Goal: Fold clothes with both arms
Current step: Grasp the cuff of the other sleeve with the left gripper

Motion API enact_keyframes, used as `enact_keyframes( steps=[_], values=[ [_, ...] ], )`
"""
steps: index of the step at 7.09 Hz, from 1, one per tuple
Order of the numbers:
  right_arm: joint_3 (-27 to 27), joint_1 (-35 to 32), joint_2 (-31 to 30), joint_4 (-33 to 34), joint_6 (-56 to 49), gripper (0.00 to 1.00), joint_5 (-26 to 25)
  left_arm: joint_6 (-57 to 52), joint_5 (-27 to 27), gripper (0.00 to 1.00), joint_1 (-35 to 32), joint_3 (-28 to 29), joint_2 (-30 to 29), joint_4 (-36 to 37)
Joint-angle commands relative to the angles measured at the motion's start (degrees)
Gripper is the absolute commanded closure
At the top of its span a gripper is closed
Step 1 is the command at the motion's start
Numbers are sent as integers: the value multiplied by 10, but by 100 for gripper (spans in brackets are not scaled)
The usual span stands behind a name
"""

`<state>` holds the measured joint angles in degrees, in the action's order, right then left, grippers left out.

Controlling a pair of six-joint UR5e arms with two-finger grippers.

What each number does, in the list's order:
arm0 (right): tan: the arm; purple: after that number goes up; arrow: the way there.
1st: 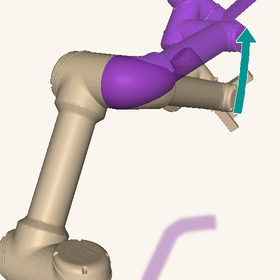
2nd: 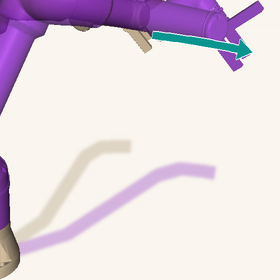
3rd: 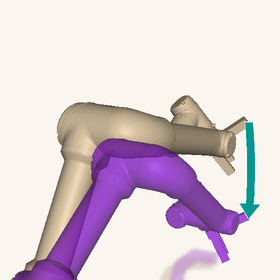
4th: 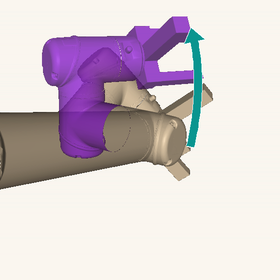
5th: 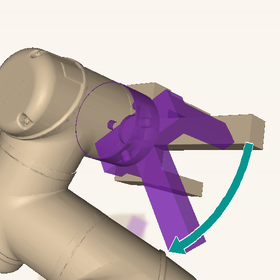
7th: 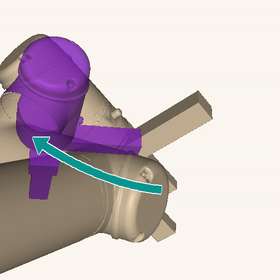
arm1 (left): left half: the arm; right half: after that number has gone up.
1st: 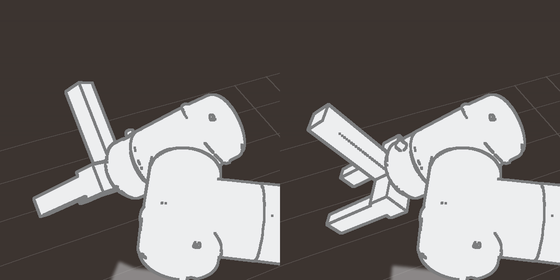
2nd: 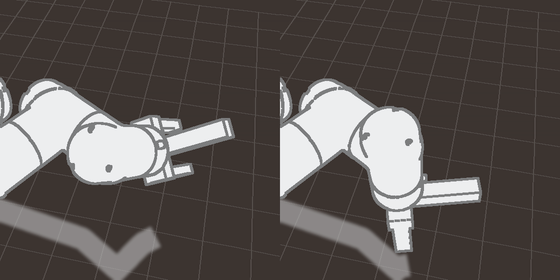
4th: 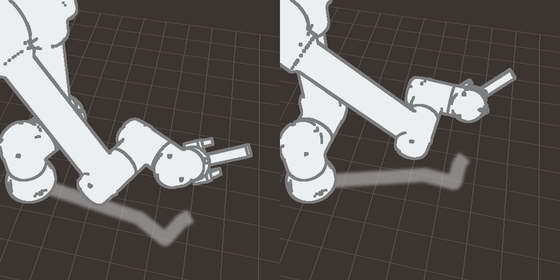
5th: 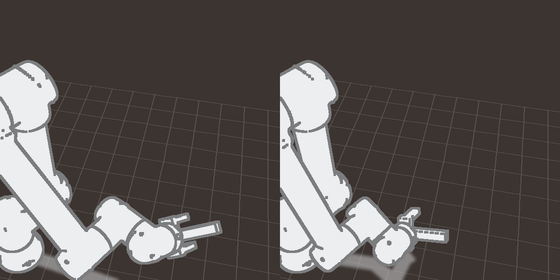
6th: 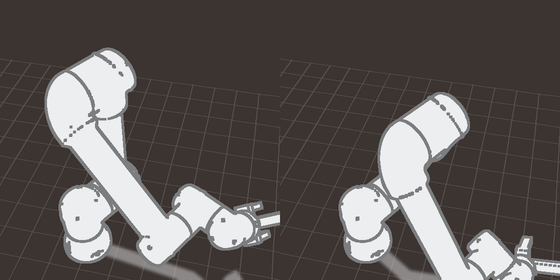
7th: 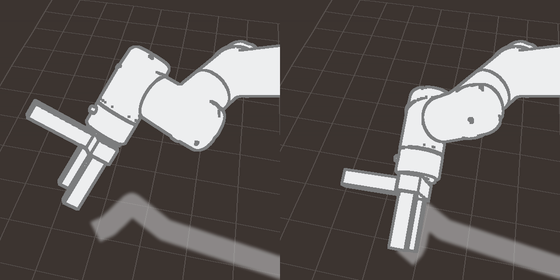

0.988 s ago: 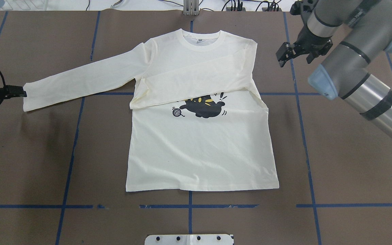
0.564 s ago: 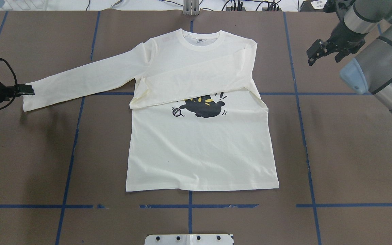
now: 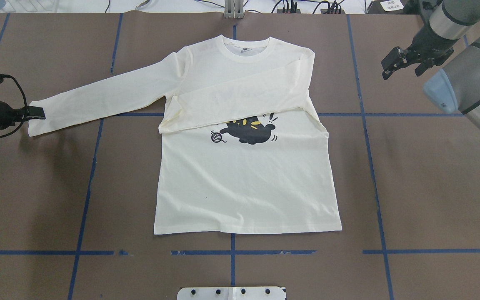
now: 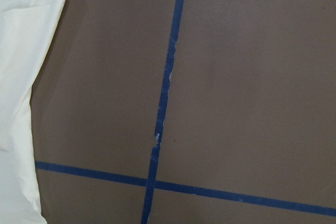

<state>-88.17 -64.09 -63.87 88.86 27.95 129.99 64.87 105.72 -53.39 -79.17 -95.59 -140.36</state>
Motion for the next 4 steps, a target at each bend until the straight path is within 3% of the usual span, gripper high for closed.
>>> enact_keyframes(
  steps=[1,4],
  values=[
    [-1,-1,-1,0,0,0,1,0,-1,4,9,4,0,1],
    [-1,-2,0,0,0,0,2,1,2,26,9,2,0,0]
  ],
)
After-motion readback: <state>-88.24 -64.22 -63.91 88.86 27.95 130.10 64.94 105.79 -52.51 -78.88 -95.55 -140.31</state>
